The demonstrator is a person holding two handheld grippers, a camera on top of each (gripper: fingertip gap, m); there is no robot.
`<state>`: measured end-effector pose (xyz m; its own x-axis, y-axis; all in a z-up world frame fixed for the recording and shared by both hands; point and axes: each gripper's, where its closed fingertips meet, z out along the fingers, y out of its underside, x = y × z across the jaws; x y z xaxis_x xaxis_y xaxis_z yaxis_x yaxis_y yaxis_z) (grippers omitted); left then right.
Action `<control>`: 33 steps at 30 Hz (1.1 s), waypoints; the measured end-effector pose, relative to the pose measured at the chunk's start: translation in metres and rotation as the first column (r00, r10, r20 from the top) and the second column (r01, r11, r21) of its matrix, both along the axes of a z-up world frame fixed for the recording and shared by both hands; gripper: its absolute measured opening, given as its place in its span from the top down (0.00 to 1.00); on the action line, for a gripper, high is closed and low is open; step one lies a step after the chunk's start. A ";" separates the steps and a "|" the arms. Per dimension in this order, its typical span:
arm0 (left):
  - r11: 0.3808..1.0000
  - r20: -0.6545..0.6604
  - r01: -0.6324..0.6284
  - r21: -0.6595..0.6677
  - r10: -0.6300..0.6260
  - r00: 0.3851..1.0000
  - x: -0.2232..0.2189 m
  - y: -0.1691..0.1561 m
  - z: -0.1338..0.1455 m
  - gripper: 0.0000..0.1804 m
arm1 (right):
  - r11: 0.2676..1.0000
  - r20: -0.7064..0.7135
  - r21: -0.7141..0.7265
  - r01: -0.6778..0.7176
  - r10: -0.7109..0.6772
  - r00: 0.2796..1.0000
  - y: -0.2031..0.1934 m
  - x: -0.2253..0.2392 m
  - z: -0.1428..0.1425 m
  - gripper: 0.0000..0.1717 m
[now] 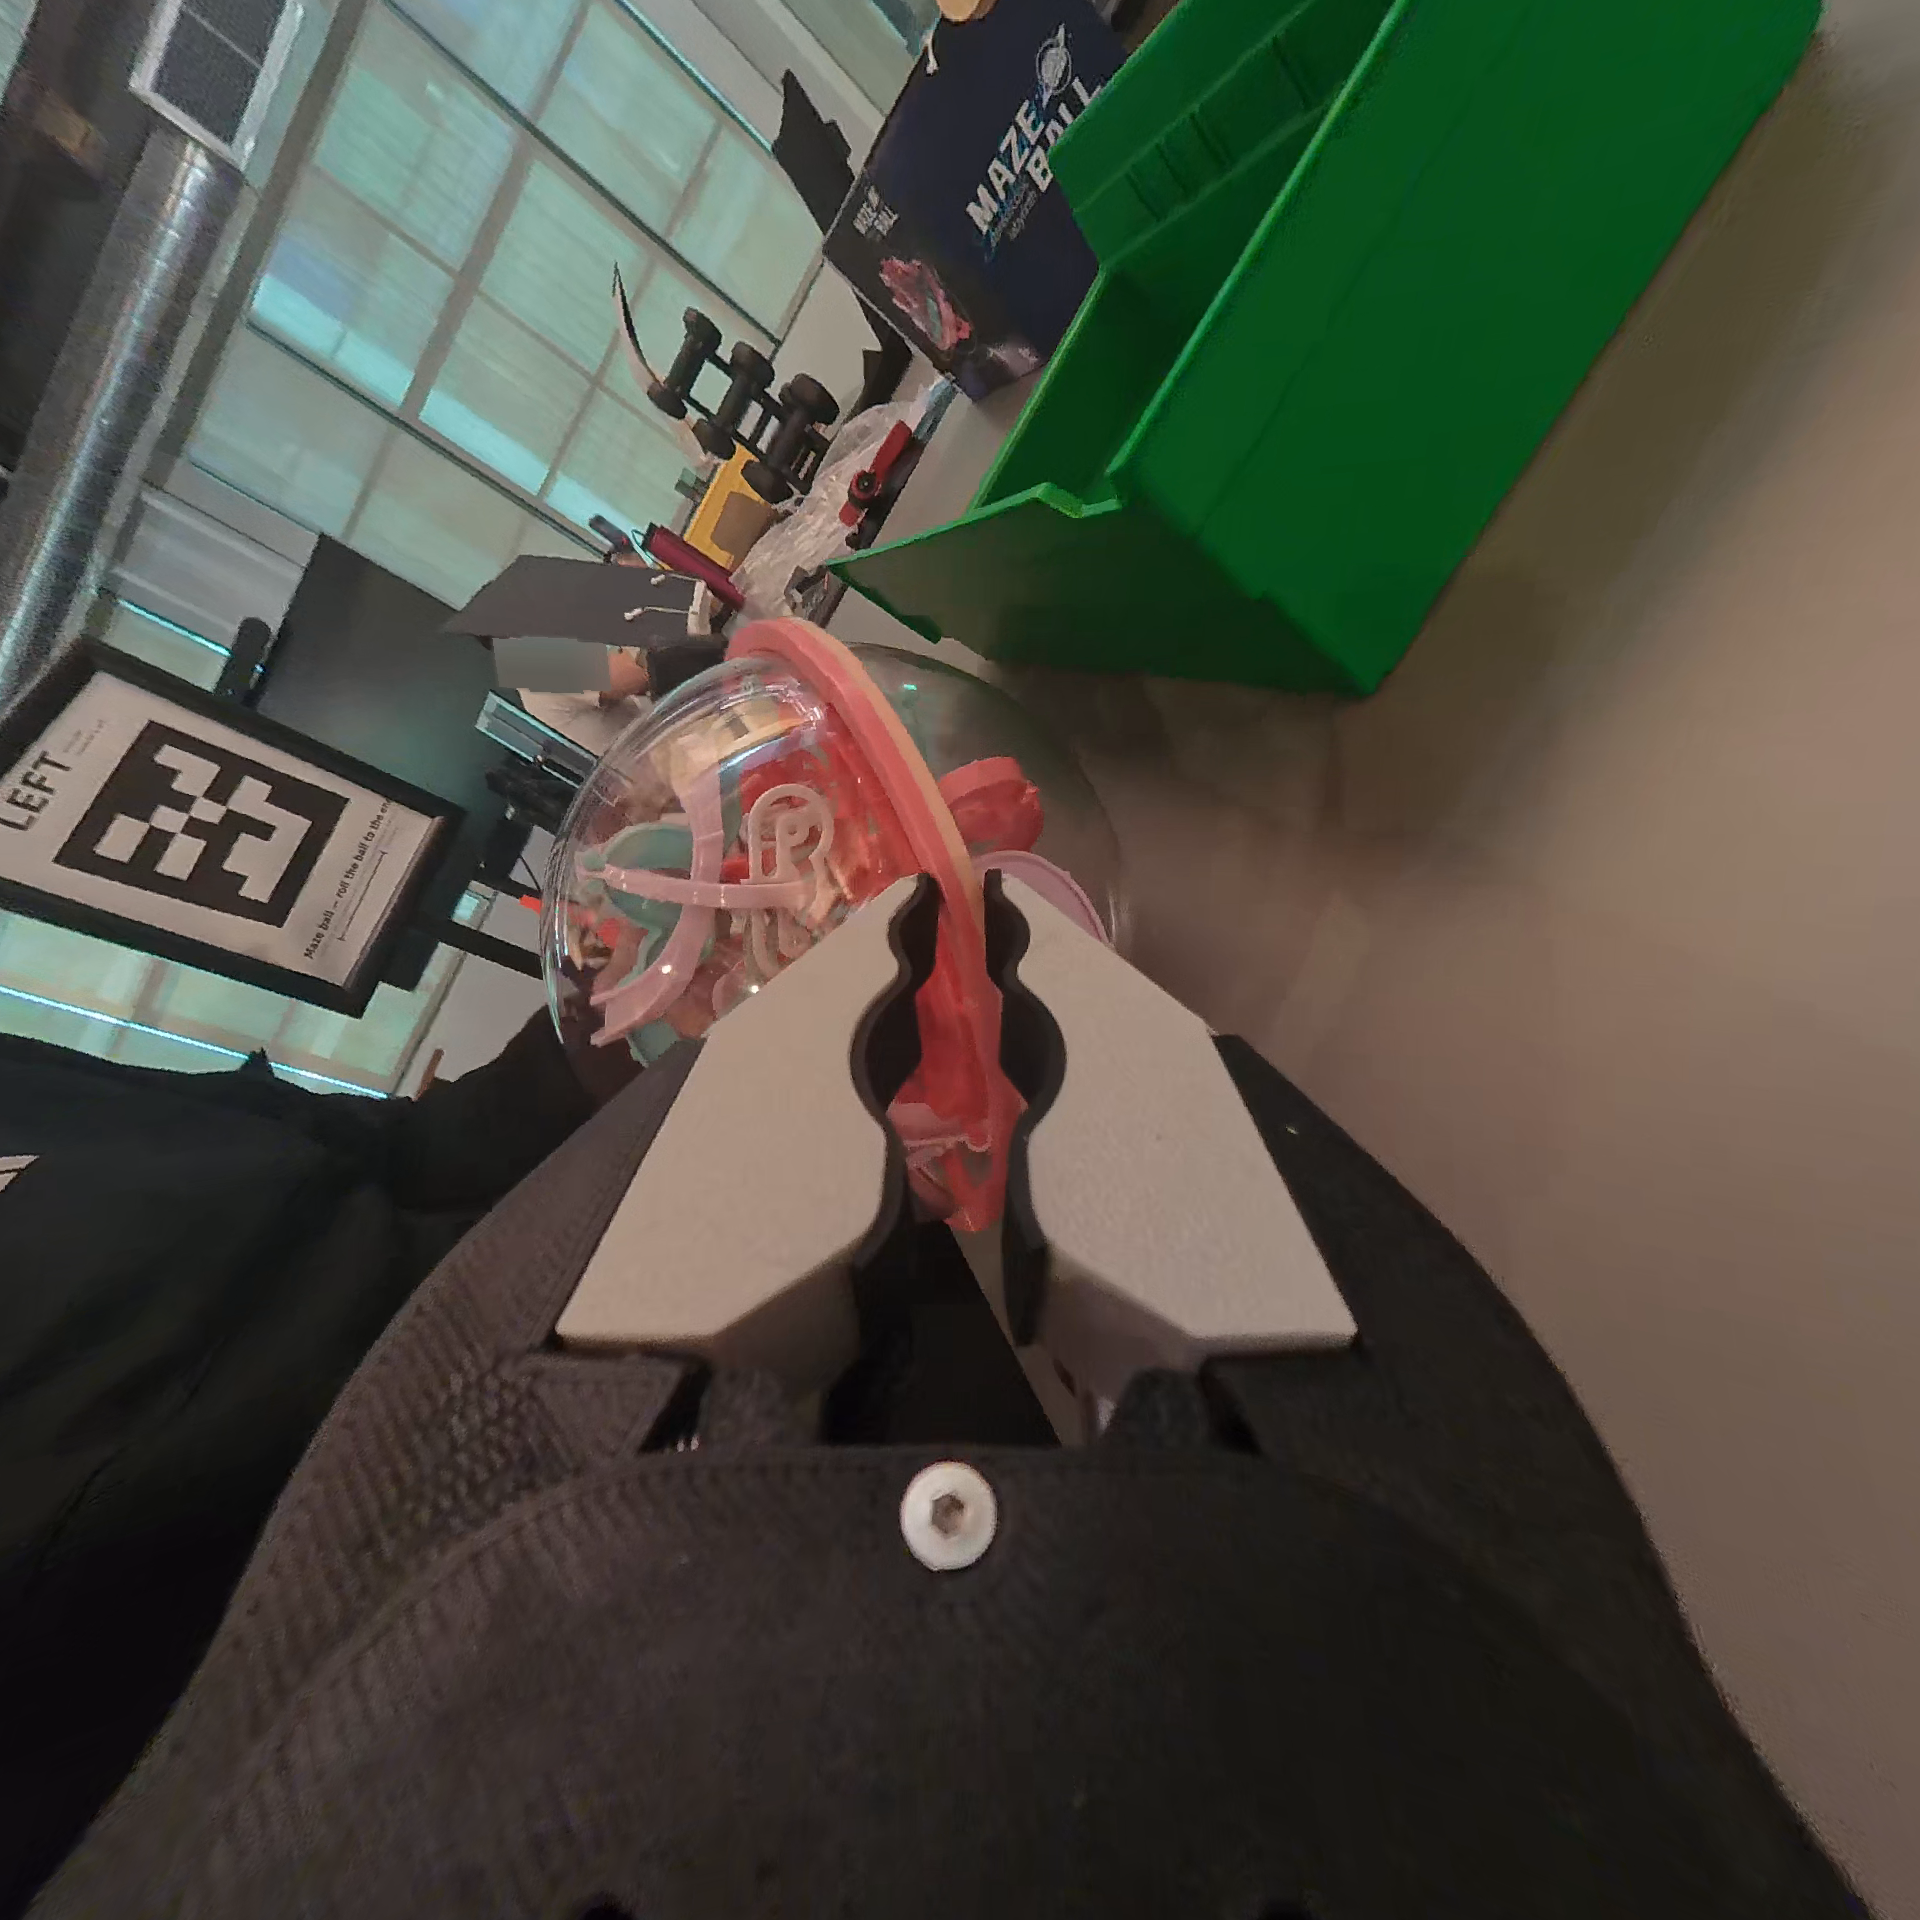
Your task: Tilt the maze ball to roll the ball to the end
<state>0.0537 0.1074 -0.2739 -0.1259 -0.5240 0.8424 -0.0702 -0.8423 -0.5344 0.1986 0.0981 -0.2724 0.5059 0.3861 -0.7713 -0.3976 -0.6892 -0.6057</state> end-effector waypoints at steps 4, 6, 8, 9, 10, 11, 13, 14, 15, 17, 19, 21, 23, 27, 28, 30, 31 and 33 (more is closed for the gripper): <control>1.000 0.030 -0.005 -0.026 0.006 1.000 0.001 -0.001 0.003 0.96 | 1.000 -0.026 -0.011 0.014 -0.014 1.000 0.000 0.001 -0.001 0.96; 1.000 0.021 -0.001 -0.026 0.002 1.000 0.002 -0.001 0.004 0.96 | 1.000 -0.025 -0.019 0.022 -0.022 0.999 0.000 0.003 -0.003 0.96; 1.000 0.010 -0.009 -0.017 0.009 1.000 0.003 -0.001 0.006 0.96 | 0.999 -0.024 -0.021 0.027 -0.028 0.999 0.000 0.003 -0.003 0.96; 1.000 0.018 -0.016 -0.020 0.016 1.000 0.003 0.001 0.008 0.96 | 0.999 -0.029 -0.015 0.028 -0.029 0.999 -0.001 0.003 0.000 0.96; 1.000 0.029 -0.017 -0.024 0.018 0.999 0.003 0.001 0.011 0.96 | 1.000 -0.033 -0.005 0.031 -0.031 0.999 -0.001 0.003 0.003 0.96; 1.000 0.037 -0.023 -0.017 0.024 0.999 0.003 0.002 0.015 0.96 | 0.999 -0.027 0.010 0.035 -0.034 0.999 -0.001 0.003 0.008 0.96; 0.999 0.066 -0.030 0.023 0.029 0.997 0.003 0.002 0.027 0.96 | 0.997 -0.011 0.062 0.044 -0.043 0.999 -0.001 0.003 0.023 0.96; 0.999 0.087 -0.029 0.038 0.026 0.996 0.003 0.001 0.035 0.96 | 0.994 -0.004 0.092 0.050 -0.050 0.999 -0.001 0.003 0.033 0.96; 0.997 0.104 -0.039 0.061 0.033 0.994 0.003 0.002 0.042 0.96 | 0.990 0.015 0.129 0.054 -0.057 0.998 0.000 0.003 0.044 0.96; 0.991 0.155 -0.056 0.120 0.038 0.987 0.003 0.002 0.060 0.96 | 0.978 0.053 0.200 0.056 -0.068 0.996 -0.001 0.003 0.069 0.96; 0.979 0.176 -0.080 0.188 0.047 0.983 0.005 0.002 0.075 0.97 | 0.963 0.113 0.266 0.052 -0.084 0.990 0.000 0.004 0.091 0.96; 0.962 0.193 -0.100 0.255 0.051 0.980 0.006 0.003 0.092 0.97 | 0.949 0.147 0.314 0.041 -0.092 0.985 0.000 0.005 0.110 0.96; 0.940 0.220 -0.119 0.319 0.049 0.974 0.005 0.002 0.112 0.97 | 0.924 0.146 0.381 0.039 -0.101 0.984 -0.001 0.004 0.132 0.96; 0.860 0.253 -0.170 0.482 0.049 0.966 0.000 -0.001 0.151 0.97 | 0.865 0.166 0.502 0.023 -0.122 0.979 -0.005 -0.001 0.170 0.96; 0.830 0.261 -0.183 0.526 0.047 0.964 -0.001 -0.003 0.161 0.97 | 0.843 0.168 0.537 0.019 -0.130 0.977 -0.007 -0.003 0.181 0.96; 0.759 0.267 -0.206 0.618 0.044 0.963 -0.003 -0.010 0.179 0.97 | 0.791 0.168 0.611 0.015 -0.148 0.975 -0.012 -0.005 0.201 0.96; 0.723 0.272 -0.215 0.657 0.039 0.961 -0.004 -0.014 0.188 0.97 | 0.762 0.167 0.647 0.012 -0.158 0.973 -0.015 -0.006 0.211 0.96; 0.641 0.276 -0.237 0.730 0.040 0.960 -0.006 -0.020 0.204 0.97 | 0.707 0.183 0.708 -0.005 -0.176 0.967 -0.022 -0.008 0.229 0.96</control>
<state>0.0475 0.0869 -0.0696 -0.1209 -0.9867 0.1088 0.2109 -0.1327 -0.9685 0.1905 0.0759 -0.0436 0.6829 0.7126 -0.1608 -0.2272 -0.0019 -0.9738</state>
